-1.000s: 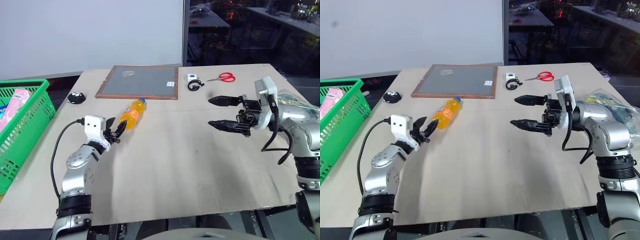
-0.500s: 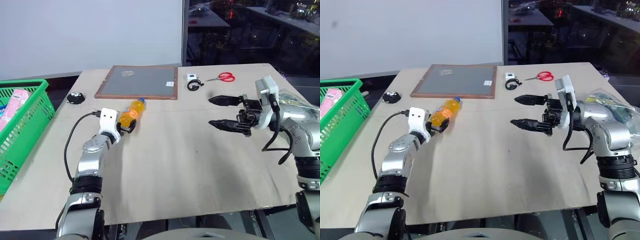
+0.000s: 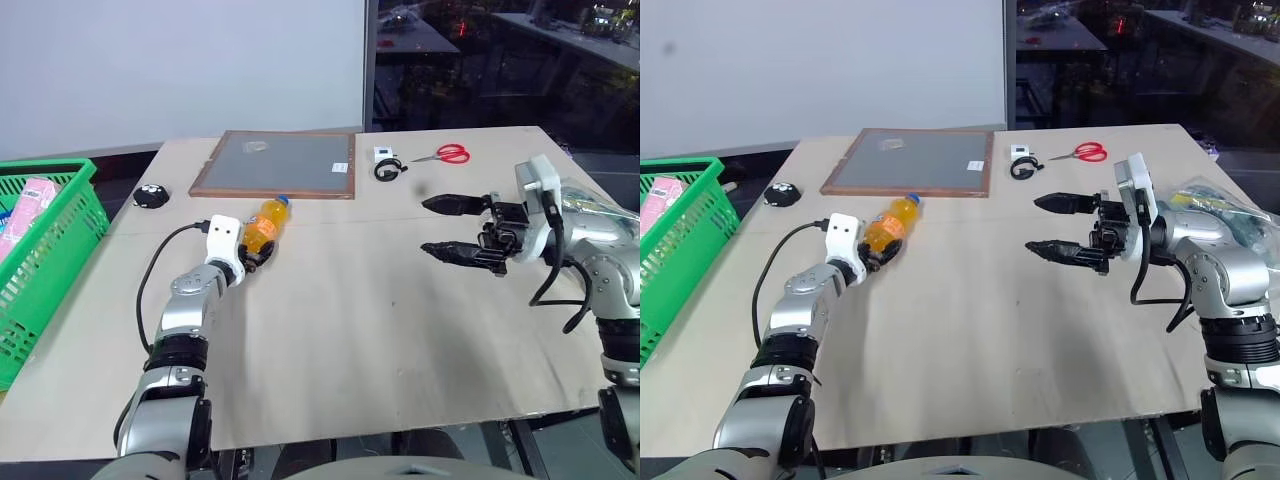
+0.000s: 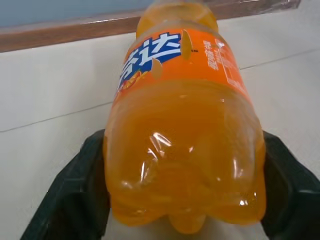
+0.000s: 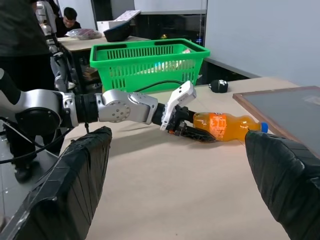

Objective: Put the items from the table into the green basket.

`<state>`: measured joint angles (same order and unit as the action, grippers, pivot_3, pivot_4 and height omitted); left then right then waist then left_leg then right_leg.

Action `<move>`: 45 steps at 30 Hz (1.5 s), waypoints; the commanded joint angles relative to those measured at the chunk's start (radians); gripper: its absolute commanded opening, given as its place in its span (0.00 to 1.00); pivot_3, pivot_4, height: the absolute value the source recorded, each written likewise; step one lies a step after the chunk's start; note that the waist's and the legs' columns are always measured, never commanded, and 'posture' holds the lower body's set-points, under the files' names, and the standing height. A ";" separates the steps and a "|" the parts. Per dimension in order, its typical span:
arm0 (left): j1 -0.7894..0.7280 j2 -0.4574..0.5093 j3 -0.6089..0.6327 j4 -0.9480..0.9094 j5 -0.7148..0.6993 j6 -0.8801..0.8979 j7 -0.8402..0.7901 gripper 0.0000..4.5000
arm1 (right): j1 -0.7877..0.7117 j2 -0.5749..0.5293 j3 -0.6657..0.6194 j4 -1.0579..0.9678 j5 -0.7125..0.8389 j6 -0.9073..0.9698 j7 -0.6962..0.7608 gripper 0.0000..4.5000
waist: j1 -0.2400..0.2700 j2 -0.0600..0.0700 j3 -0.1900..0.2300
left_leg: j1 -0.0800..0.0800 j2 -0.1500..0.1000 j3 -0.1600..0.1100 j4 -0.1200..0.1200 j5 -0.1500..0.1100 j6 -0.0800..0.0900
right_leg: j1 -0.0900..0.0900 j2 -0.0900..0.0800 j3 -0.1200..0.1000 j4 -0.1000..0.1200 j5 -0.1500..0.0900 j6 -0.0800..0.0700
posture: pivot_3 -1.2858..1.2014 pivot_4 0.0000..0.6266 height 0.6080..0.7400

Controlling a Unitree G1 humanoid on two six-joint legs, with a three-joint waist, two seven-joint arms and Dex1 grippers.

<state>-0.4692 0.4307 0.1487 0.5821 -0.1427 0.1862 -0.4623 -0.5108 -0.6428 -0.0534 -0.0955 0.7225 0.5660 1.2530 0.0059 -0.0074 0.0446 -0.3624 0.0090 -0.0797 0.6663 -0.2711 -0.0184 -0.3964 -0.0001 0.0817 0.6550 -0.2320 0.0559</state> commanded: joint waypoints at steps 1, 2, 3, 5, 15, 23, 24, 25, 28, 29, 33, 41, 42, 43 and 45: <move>-0.015 0.000 0.019 -0.028 -0.011 -0.041 0.008 0.67 | -0.007 -0.013 -0.035 -0.030 0.020 0.001 -0.006 1.00 | 0.000 0.000 0.000 | 0.000 0.000 0.000 0.000 0.000 0.000 | 0.000 0.000 0.000 0.000 0.000 0.000 | 0.52 0.00 1.00; -0.010 0.000 0.020 -0.034 -0.008 -0.053 0.012 0.67 | -0.008 -0.013 -0.035 -0.028 0.020 0.000 -0.006 1.00 | 0.000 0.000 0.000 | 0.000 0.000 0.000 0.000 0.000 0.000 | 0.000 0.000 0.000 0.000 0.000 0.000 | 0.52 0.00 1.00; -0.006 0.000 0.021 -0.038 -0.007 -0.068 0.015 0.67 | -0.009 -0.013 -0.035 -0.026 0.020 -0.001 -0.006 1.00 | 0.000 0.000 0.000 | 0.000 0.000 0.000 0.000 0.000 0.000 | 0.000 0.000 0.000 0.000 0.000 0.000 | 0.52 0.00 1.00; -0.001 -0.001 0.026 -0.050 -0.005 -0.117 0.021 0.67 | -0.011 -0.013 -0.032 -0.022 0.018 -0.003 -0.005 1.00 | -0.001 0.000 0.000 | 0.000 0.000 0.000 0.000 0.000 0.000 | 0.000 0.000 0.000 0.000 0.000 0.000 | 0.52 0.00 1.00; -0.067 0.114 0.157 -0.277 0.107 -0.138 0.355 0.67 | -0.038 -0.013 -0.023 0.002 0.013 -0.005 0.012 1.00 | -0.005 -0.007 0.006 | -0.002 0.000 -0.002 0.000 0.000 0.000 | -0.001 0.000 -0.001 -0.001 0.002 -0.003 | 0.53 0.00 1.00; 0.013 0.278 0.431 -0.322 0.255 -0.143 0.755 0.67 | -0.065 0.000 -0.020 0.026 0.019 -0.005 0.021 1.00 | -0.023 -0.007 0.005 | 0.000 0.000 -0.001 -0.005 0.000 0.000 | -0.002 -0.001 -0.001 -0.002 0.003 -0.003 | 0.54 0.00 1.00; 0.028 0.284 0.460 -0.309 0.254 -0.125 0.781 0.67 | -0.066 0.001 -0.018 0.029 0.017 -0.007 0.022 1.00 | -0.020 -0.007 0.005 | 0.001 0.000 0.000 -0.007 0.000 0.000 | -0.002 -0.002 -0.001 -0.002 0.003 -0.003 | 0.54 0.00 1.00; 0.046 0.288 0.491 -0.299 0.249 -0.113 0.800 0.67 | -0.066 0.001 -0.017 0.032 0.015 -0.009 0.024 1.00 | -0.017 -0.007 0.005 | 0.001 0.000 -0.001 -0.008 0.000 0.000 | -0.002 -0.002 -0.001 -0.002 0.002 -0.003 | 0.54 0.00 1.00; 0.106 0.299 0.553 -0.271 0.236 -0.062 0.822 0.67 | -0.068 0.002 -0.016 0.035 0.013 -0.011 0.028 1.00 | -0.003 -0.008 0.005 | 0.000 0.000 -0.004 -0.008 0.000 0.000 | -0.001 -0.002 -0.005 -0.002 0.002 -0.004 | 0.54 0.00 1.00; 0.118 0.301 0.562 -0.261 0.229 -0.046 0.822 0.67 | -0.069 0.002 -0.016 0.036 0.013 -0.011 0.028 1.00 | 0.003 -0.009 0.004 | 0.000 0.000 -0.004 -0.008 0.000 0.000 | -0.001 -0.002 -0.005 -0.002 0.002 -0.004 | 0.54 0.00 1.00; 0.142 0.290 0.584 -0.234 0.183 -0.019 0.810 0.78 | -0.071 0.001 -0.015 0.043 0.009 -0.014 0.036 1.00 | 0.020 -0.019 0.002 | 0.000 0.000 -0.007 -0.008 0.001 -0.002 | -0.001 -0.002 -0.007 -0.002 0.002 -0.004 | 0.55 0.00 1.00; 0.147 0.281 0.567 -0.211 0.169 0.027 0.832 0.98 | -0.088 0.000 -0.013 0.051 0.010 -0.007 0.045 1.00 | 0.019 -0.020 0.001 | 0.001 0.000 -0.007 -0.008 0.002 -0.005 | 0.000 -0.003 -0.008 -0.002 0.002 -0.004 | 0.55 0.00 1.00; 0.151 0.285 0.562 -0.207 0.177 0.038 0.839 0.98 | -0.089 -0.001 -0.013 0.052 0.010 -0.006 0.046 1.00 | 0.017 -0.020 0.001 | 0.001 0.000 -0.007 -0.008 0.002 -0.005 | 0.000 -0.003 -0.008 -0.002 0.002 -0.004 | 0.55 0.00 1.00; 0.151 0.282 0.562 -0.207 0.174 0.045 0.845 0.98 | -0.089 -0.002 -0.014 0.053 0.010 -0.006 0.046 1.00 | 0.016 -0.020 0.001 | 0.001 0.000 -0.007 -0.008 0.002 -0.005 | 0.000 -0.003 -0.008 -0.002 0.002 -0.004 | 0.55 0.00 1.00; 0.144 0.276 0.561 -0.205 0.151 0.034 0.826 0.98 | -0.089 -0.004 -0.015 0.055 0.009 -0.006 0.046 1.00 | 0.013 -0.020 0.001 | 0.001 0.000 -0.007 -0.008 0.002 -0.005 | 0.000 -0.003 -0.008 -0.002 0.002 -0.004 | 0.55 0.00 1.00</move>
<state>-0.3109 0.6930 0.7068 0.3890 0.0162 0.2346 0.3665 -0.5668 -0.6376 -0.0514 -0.0281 0.7236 0.5633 1.2893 0.0186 -0.0272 0.0457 -0.3617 0.0089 -0.0865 0.6582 -0.2687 -0.0229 -0.3964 -0.0028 0.0739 0.6526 -0.2298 0.0515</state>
